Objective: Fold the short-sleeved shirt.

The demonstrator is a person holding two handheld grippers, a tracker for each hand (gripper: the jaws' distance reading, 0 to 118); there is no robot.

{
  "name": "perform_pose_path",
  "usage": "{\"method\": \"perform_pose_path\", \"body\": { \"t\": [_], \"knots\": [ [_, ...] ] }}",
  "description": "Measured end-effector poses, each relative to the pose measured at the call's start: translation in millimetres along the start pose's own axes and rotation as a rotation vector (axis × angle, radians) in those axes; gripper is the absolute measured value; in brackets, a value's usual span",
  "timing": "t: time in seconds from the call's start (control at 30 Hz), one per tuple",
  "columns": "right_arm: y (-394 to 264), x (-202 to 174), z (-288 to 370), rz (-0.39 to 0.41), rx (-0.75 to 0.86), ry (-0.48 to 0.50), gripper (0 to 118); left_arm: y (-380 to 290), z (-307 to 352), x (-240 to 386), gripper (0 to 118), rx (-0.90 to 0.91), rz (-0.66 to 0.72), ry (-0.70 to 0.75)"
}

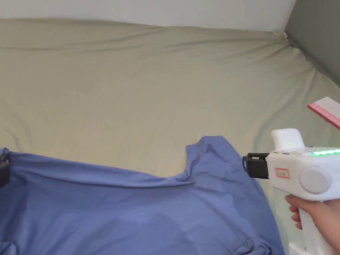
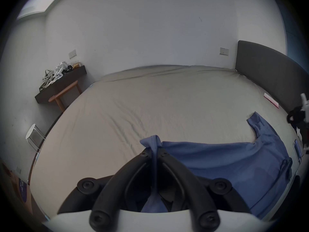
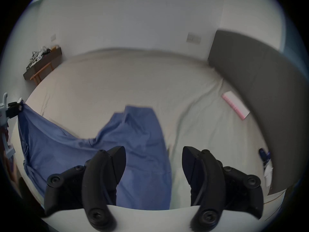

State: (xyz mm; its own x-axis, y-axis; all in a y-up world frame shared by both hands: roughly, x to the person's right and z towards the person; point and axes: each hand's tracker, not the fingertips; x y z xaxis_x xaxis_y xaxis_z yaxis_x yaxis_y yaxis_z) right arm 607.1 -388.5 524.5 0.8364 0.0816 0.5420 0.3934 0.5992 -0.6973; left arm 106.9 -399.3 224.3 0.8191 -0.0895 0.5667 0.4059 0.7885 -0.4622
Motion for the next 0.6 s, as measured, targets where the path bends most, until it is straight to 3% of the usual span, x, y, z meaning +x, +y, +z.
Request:
{"method": "perform_pose_path", "body": {
  "t": [0.23, 0.37, 0.4, 0.47, 0.5, 0.57, 0.6],
  "knots": [
    [-7, 18, -106, 0.008, -0.195, -0.068, 85, -22, 19, -7, 3, -0.062, 0.010, 0.002],
    [-15, 17, -134, 0.015, -0.254, -0.071, 81, -35, 18, -8, 3, -0.095, 0.001, 0.024],
    [-17, 16, -133, 0.006, -0.241, -0.056, 73, -39, 17, -8, 3, -0.103, 0.015, 0.023],
    [-17, 11, -122, 0.006, -0.193, -0.021, 21, -42, 14, -8, 3, -0.116, 0.022, 0.029],
    [-17, 5, -118, 0.032, -0.173, -0.011, 3, -44, 13, -8, 3, -0.118, 0.026, 0.031],
    [-17, -2, -114, 0.144, -0.160, -0.106, 3, -45, 11, -7, 3, -0.126, 0.033, 0.028],
    [-16, -1, -112, 0.138, -0.162, -0.071, 3, -45, 11, -8, 3, -0.126, 0.035, 0.028]
  ]
}}
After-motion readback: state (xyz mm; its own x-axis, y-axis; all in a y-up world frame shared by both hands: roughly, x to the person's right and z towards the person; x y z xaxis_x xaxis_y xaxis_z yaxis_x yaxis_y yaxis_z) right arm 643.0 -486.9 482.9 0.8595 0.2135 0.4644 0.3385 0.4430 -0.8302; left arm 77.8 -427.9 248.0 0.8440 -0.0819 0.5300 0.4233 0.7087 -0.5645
